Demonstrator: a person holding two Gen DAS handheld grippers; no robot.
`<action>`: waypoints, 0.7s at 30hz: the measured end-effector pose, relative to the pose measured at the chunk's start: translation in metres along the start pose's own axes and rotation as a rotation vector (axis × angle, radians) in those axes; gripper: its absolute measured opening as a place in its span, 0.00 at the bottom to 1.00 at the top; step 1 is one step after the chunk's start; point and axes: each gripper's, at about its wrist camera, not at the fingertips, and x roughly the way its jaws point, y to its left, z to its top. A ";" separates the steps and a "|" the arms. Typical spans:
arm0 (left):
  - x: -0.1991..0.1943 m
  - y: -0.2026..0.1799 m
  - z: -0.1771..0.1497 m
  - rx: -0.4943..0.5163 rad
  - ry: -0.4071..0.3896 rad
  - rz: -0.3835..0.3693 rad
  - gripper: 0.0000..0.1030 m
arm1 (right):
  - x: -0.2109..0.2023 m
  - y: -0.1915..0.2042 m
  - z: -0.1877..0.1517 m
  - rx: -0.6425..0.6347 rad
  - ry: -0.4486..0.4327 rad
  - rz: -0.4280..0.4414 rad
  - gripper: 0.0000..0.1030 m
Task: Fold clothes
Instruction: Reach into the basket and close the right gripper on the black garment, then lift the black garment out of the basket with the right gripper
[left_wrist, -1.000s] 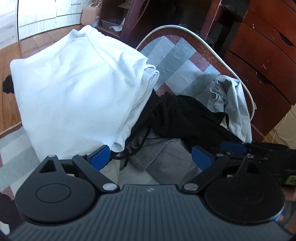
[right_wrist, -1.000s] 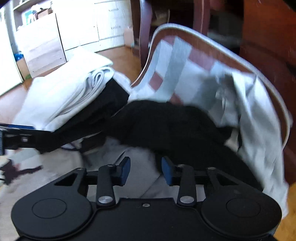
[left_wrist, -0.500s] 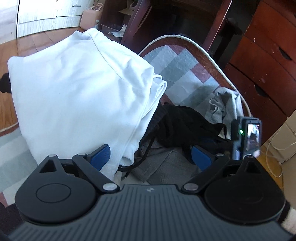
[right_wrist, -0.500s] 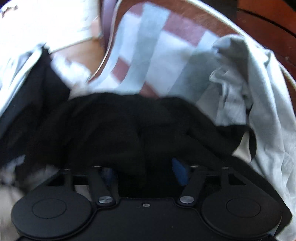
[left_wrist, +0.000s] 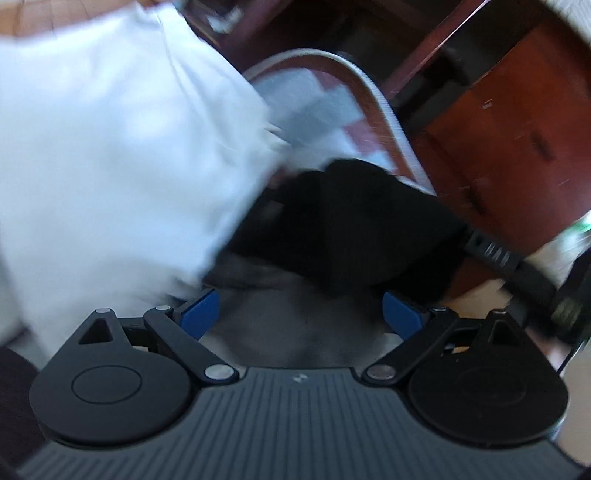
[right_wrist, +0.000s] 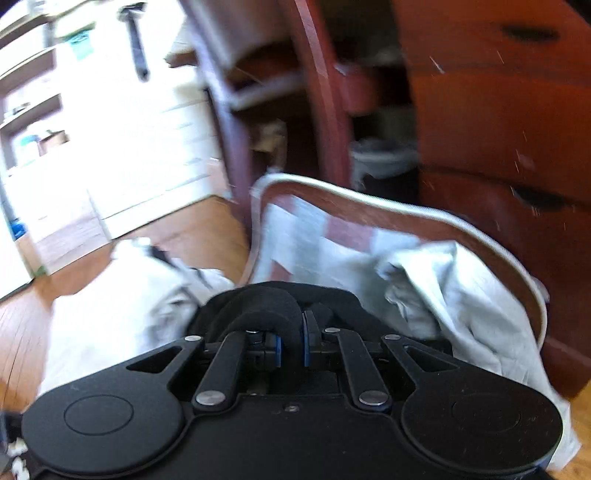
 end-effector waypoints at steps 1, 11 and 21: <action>0.000 0.000 0.000 -0.020 -0.008 -0.037 0.94 | -0.006 0.005 0.001 -0.013 -0.014 0.013 0.11; 0.001 -0.009 0.016 -0.158 -0.063 -0.270 0.92 | -0.050 0.042 0.038 -0.011 -0.118 0.281 0.11; -0.076 -0.040 0.040 0.040 -0.279 -0.339 0.68 | -0.086 0.099 0.096 -0.118 -0.173 0.480 0.10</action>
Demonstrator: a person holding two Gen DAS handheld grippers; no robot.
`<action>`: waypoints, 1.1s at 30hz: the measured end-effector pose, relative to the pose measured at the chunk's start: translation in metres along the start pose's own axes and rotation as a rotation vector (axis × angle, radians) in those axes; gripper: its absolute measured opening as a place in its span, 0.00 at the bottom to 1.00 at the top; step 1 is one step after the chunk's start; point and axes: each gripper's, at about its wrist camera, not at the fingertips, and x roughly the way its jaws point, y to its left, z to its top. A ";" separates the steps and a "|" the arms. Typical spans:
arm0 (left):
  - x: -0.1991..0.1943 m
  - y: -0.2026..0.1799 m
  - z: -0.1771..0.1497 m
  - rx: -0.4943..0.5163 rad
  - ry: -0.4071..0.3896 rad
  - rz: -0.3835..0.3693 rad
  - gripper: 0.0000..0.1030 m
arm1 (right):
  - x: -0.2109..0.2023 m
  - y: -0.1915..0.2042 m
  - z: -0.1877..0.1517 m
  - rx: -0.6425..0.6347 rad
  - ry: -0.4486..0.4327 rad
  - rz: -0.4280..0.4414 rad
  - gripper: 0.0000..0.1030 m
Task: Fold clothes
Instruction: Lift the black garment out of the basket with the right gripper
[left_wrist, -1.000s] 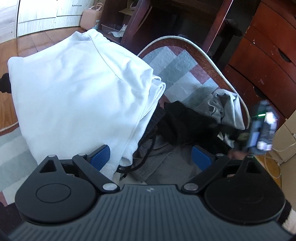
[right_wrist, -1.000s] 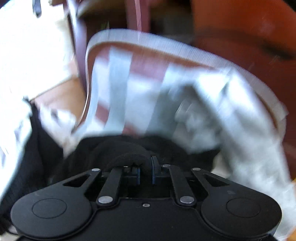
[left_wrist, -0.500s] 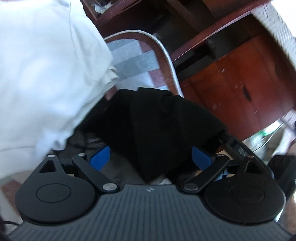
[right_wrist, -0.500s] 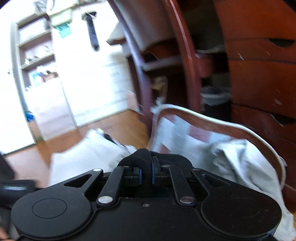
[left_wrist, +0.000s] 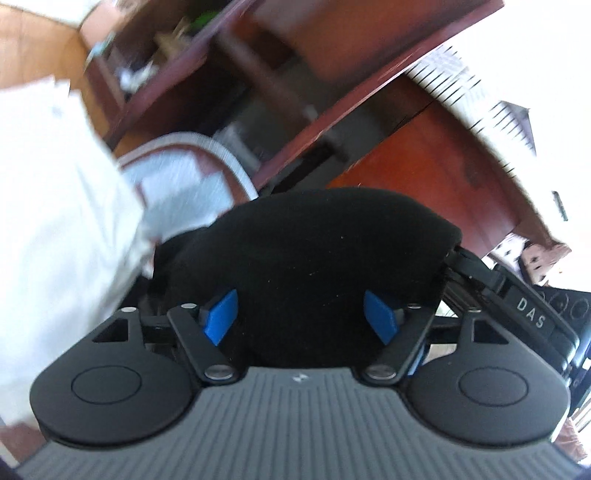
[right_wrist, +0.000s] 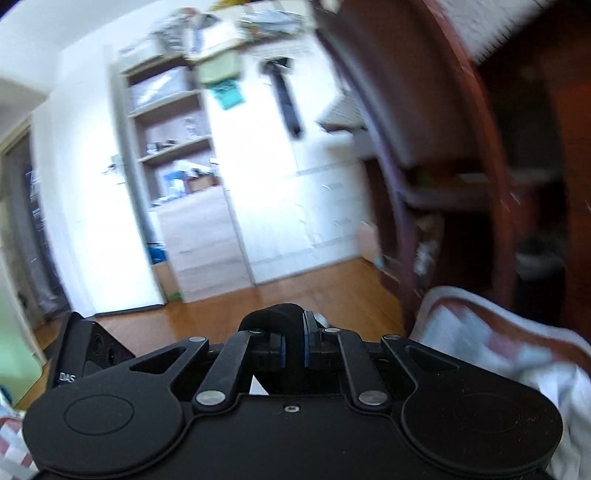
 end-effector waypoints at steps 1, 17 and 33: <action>-0.006 -0.004 0.005 0.010 -0.026 -0.015 0.67 | 0.001 0.009 0.010 -0.022 -0.010 0.029 0.10; -0.190 -0.069 0.139 0.169 -0.346 0.191 0.66 | 0.074 0.202 0.158 -0.258 -0.011 0.386 0.10; -0.388 -0.154 0.199 0.236 -0.476 0.889 0.63 | 0.155 0.358 0.217 -0.025 0.159 0.851 0.10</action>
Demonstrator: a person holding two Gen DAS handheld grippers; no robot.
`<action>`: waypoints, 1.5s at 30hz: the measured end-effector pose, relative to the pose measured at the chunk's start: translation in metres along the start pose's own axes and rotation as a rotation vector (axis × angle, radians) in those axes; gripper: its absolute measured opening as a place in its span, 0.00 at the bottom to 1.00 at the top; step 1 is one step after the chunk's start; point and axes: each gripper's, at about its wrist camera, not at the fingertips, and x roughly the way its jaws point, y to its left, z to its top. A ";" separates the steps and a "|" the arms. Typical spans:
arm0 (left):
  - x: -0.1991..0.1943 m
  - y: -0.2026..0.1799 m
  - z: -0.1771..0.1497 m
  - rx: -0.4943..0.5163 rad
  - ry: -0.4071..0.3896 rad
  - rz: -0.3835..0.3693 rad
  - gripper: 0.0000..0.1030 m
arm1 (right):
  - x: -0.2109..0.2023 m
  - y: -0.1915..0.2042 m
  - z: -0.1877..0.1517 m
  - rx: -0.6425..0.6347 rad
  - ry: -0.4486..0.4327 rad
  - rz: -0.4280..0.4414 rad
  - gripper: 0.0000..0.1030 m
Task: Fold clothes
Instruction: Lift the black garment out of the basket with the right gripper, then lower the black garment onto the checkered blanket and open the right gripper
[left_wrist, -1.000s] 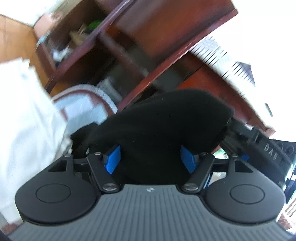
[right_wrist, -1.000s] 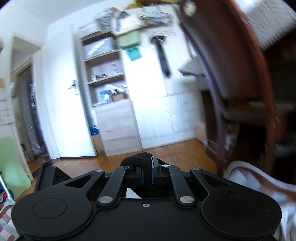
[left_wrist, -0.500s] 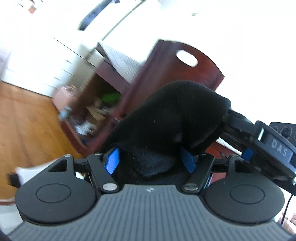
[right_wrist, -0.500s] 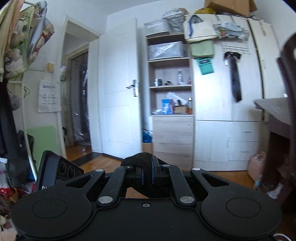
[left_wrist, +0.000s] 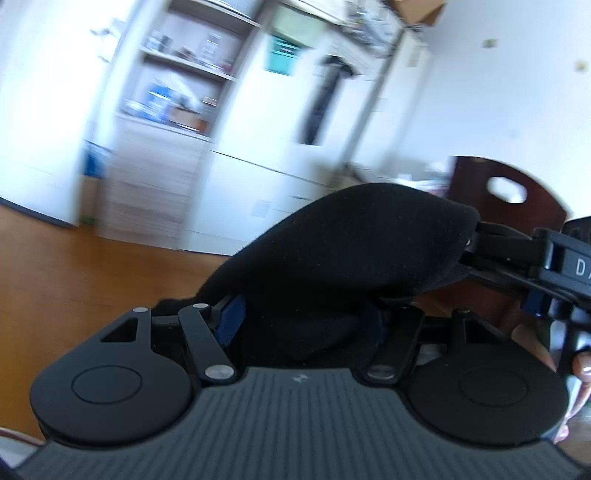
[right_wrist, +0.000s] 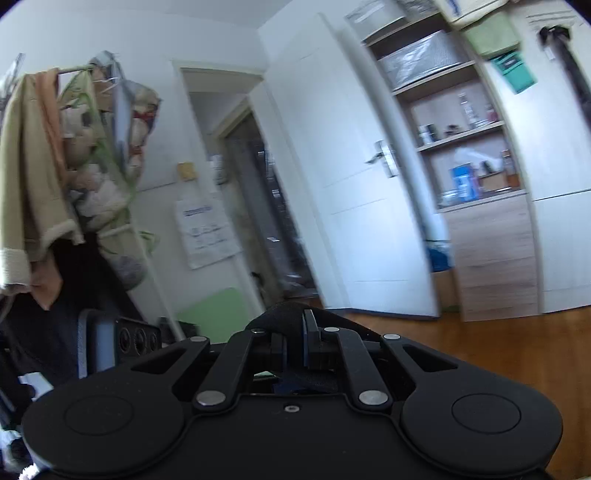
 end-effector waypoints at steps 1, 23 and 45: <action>-0.009 0.005 0.003 0.024 -0.010 0.046 0.63 | 0.012 0.008 -0.002 -0.007 0.001 0.026 0.10; 0.006 0.227 -0.281 0.321 0.512 0.378 0.61 | 0.196 -0.080 -0.331 -0.215 0.463 -0.292 0.10; 0.028 0.305 -0.423 -0.180 0.554 0.300 0.61 | 0.104 -0.185 -0.488 0.198 0.552 -0.640 0.31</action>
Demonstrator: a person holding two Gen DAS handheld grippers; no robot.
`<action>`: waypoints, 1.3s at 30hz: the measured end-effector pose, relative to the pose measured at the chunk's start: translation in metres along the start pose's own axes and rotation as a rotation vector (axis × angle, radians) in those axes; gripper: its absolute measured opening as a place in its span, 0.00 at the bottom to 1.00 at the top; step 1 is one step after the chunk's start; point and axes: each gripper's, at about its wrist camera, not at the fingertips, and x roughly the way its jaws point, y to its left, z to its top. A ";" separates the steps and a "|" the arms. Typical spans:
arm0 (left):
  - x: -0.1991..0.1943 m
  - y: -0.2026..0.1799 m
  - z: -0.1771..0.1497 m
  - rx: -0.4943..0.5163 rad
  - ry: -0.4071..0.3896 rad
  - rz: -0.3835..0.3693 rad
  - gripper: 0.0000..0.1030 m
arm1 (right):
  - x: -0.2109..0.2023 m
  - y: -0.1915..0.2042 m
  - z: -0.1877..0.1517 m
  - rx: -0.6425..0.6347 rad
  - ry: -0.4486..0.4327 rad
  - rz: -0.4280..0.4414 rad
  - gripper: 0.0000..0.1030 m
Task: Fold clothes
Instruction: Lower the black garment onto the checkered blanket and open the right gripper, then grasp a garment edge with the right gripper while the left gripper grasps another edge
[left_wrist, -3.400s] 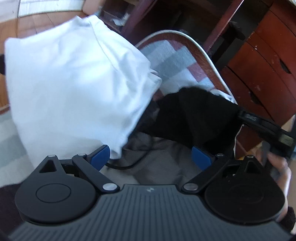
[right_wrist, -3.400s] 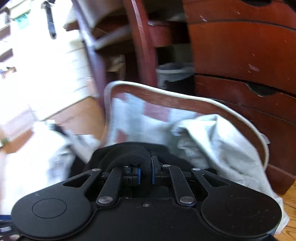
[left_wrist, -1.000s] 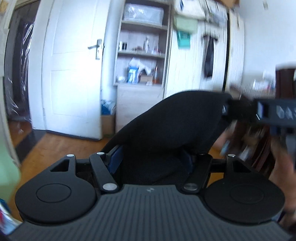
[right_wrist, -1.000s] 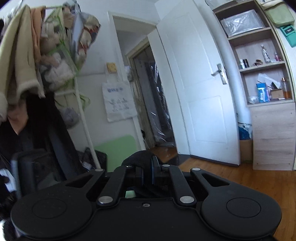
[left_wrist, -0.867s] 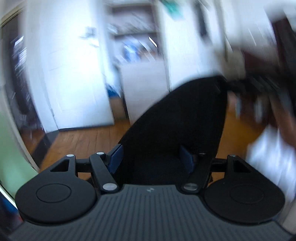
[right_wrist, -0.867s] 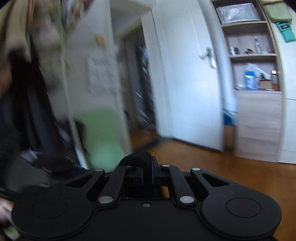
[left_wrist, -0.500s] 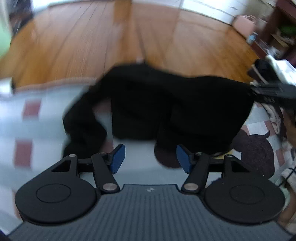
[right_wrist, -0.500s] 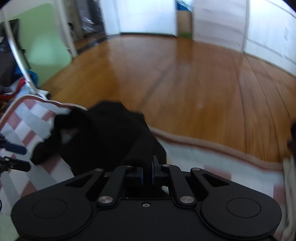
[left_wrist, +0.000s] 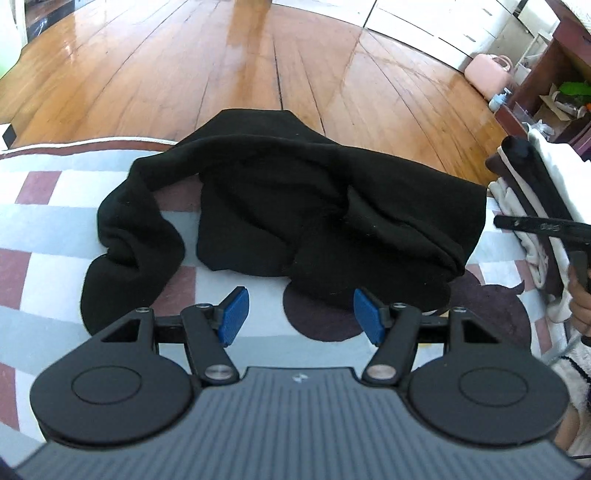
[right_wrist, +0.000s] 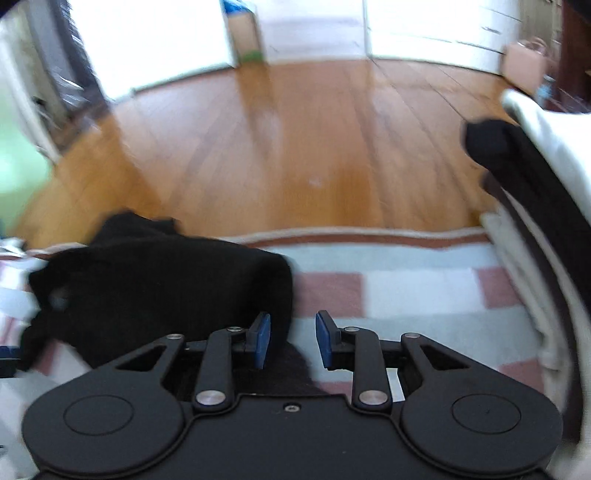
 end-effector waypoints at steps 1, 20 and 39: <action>0.001 -0.002 -0.001 0.002 -0.002 0.000 0.61 | -0.002 0.005 -0.002 0.001 -0.005 0.062 0.31; 0.012 -0.002 -0.011 -0.177 -0.101 -0.121 0.61 | 0.029 0.071 -0.002 -0.309 -0.043 0.118 0.08; 0.059 -0.023 -0.007 -0.481 0.013 -0.473 0.73 | -0.045 0.060 -0.069 -0.310 0.000 0.544 0.08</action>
